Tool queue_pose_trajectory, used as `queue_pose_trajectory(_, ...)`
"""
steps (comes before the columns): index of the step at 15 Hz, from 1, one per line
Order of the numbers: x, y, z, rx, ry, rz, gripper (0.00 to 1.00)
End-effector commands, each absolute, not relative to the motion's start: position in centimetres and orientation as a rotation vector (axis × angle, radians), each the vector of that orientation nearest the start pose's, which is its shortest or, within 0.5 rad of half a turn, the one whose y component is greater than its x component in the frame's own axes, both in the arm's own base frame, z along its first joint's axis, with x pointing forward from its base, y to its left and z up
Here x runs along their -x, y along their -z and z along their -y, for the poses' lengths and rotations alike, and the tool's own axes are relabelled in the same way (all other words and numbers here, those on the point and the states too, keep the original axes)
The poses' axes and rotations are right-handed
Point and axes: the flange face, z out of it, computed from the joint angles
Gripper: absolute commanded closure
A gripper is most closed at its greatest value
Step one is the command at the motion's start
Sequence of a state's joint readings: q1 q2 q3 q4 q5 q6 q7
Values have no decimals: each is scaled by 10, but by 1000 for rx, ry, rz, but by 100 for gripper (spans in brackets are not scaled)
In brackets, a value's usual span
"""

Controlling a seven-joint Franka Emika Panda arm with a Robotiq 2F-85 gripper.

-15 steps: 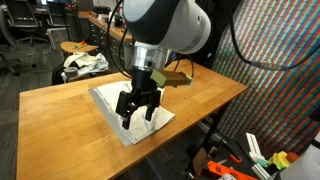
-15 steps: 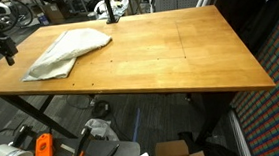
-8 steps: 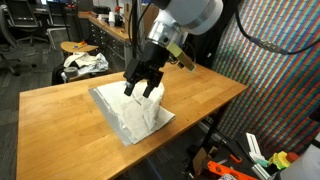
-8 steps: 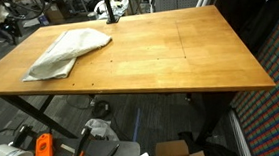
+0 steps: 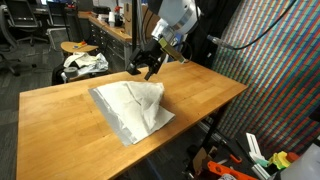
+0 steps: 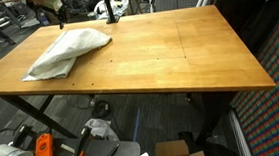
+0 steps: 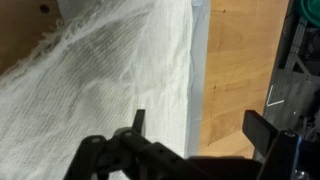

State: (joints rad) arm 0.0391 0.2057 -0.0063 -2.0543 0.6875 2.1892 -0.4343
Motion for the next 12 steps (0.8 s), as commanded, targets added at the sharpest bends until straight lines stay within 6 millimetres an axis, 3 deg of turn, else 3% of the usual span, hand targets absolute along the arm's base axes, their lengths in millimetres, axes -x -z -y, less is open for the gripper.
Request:
queue_pose_trajectory(1, -645, -310, -23, 2618, 18, -60, 0)
queue_pose_trajectory(6, -688, -288, 37, 2726, -18, -183, 0)
queue_pose_trajectory(9, -691, -283, 78, 2776, -108, -192, 0)
queue_pose_trajectory(12, -679, -274, 107, 2805, -263, -122, 0)
